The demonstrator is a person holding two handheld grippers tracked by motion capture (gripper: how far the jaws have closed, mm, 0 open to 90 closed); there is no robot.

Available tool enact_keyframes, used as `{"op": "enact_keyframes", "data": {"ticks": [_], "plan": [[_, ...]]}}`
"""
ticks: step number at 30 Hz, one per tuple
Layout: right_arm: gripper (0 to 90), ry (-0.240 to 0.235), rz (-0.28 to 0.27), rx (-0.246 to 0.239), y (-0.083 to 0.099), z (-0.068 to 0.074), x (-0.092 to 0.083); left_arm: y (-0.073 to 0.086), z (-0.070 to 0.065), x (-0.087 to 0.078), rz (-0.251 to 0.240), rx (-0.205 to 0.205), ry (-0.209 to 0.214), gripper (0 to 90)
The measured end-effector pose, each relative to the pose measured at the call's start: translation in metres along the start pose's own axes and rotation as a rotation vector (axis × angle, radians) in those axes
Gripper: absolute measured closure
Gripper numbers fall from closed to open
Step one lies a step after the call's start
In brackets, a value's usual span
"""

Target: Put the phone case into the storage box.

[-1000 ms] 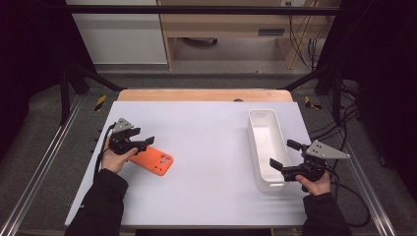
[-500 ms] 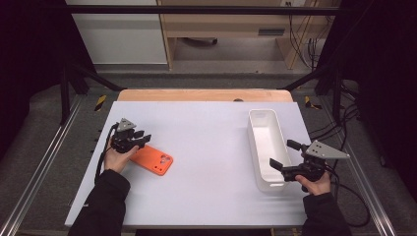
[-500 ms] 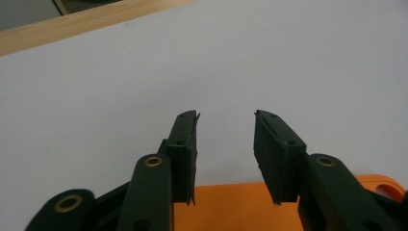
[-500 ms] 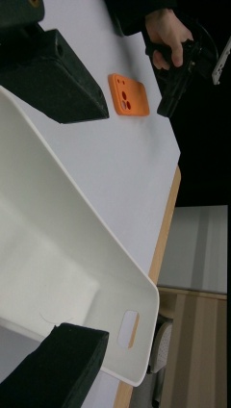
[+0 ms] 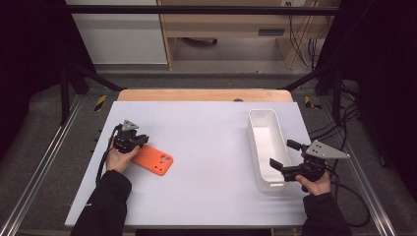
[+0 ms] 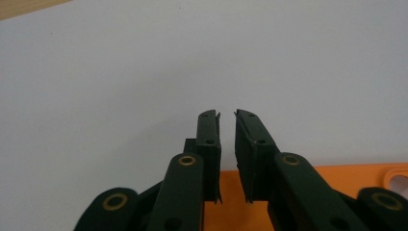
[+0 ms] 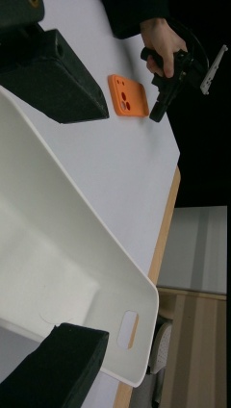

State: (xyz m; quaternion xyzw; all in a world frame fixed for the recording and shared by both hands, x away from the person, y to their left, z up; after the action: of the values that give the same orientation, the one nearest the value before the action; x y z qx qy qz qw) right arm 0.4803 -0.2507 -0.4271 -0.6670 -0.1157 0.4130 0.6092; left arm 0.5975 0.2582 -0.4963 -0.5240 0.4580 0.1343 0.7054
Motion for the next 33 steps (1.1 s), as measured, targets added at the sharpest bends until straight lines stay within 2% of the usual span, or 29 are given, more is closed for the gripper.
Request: {"op": "enact_keyframes", "data": {"ticks": [7,18,33], "plan": [[0.9,-0.001,0.000,0.000,0.0000,0.0000,-0.0001,0.0029,0.0036,0.0047,0.023,-0.014,-0.006,89.2],[0.9,0.000,0.001,-0.002,-0.0001,-0.0004,-0.0006,0.0046,0.0048,0.0091,0.055,0.001,-0.038,89.8],[0.9,-0.005,0.001,-0.002,-0.0002,0.0000,-0.0012,0.0069,0.0049,0.0066,0.080,-0.014,-0.035,90.0]]}}
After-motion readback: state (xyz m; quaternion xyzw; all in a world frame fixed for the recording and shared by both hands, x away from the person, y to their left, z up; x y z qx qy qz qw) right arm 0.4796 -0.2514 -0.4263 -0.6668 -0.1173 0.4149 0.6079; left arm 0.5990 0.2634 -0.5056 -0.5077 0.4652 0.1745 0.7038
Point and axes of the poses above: each handheld gripper's, and its own axes: x roughly forward along the jaws, y roughly out of its underside, z roughly to its left, the point moved 5 cm from there along x, roughly forward along the jaws, and after that the axes turned 10 degrees about z, right-handed, at the moved point
